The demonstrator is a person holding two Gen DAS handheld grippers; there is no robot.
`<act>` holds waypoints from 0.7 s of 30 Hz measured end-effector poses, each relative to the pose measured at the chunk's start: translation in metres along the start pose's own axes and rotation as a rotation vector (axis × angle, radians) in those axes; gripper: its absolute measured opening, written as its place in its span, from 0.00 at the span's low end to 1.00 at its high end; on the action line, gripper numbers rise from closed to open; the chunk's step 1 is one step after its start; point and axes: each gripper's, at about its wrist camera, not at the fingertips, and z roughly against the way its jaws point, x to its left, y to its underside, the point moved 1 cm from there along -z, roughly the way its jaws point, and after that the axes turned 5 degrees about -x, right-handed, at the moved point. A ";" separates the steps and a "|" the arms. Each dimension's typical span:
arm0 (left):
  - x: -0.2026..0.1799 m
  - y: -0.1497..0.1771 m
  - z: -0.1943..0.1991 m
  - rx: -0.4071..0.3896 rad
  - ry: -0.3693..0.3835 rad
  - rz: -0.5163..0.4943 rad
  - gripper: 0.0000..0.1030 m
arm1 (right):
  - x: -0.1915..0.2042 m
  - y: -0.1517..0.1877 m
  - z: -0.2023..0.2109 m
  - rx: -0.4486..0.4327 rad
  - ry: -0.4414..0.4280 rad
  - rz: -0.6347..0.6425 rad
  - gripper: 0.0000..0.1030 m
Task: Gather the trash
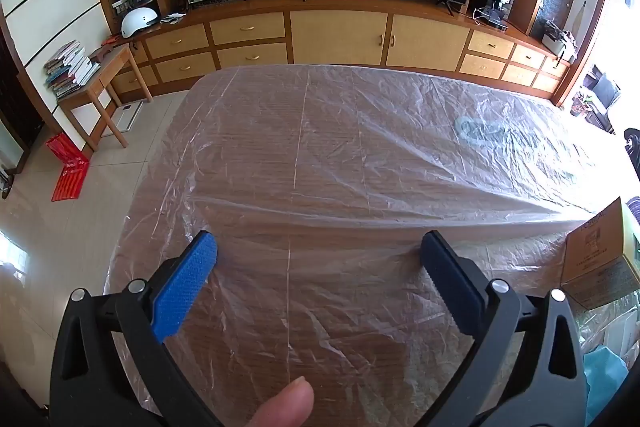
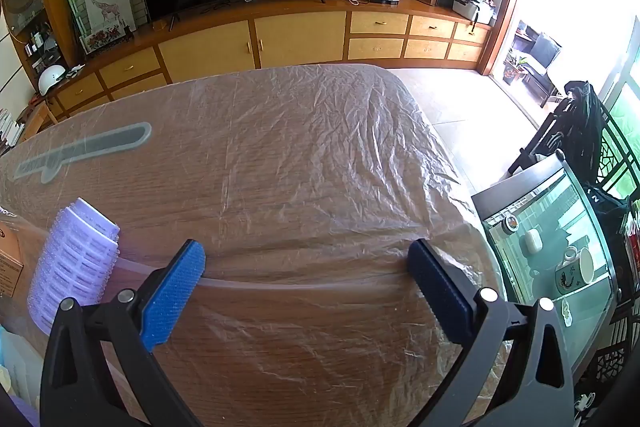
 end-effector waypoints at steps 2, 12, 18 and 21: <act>0.000 0.000 0.000 0.001 0.004 0.003 0.99 | 0.000 0.000 0.000 -0.001 0.000 0.000 0.96; 0.000 0.000 0.000 0.000 0.002 0.002 0.99 | 0.000 0.000 0.000 0.000 0.000 0.000 0.97; 0.000 0.000 0.000 0.000 0.002 0.002 0.99 | 0.000 0.000 0.000 0.000 0.000 0.000 0.97; 0.000 0.000 0.000 0.000 0.002 0.002 0.99 | 0.000 0.000 0.000 0.000 0.000 0.000 0.97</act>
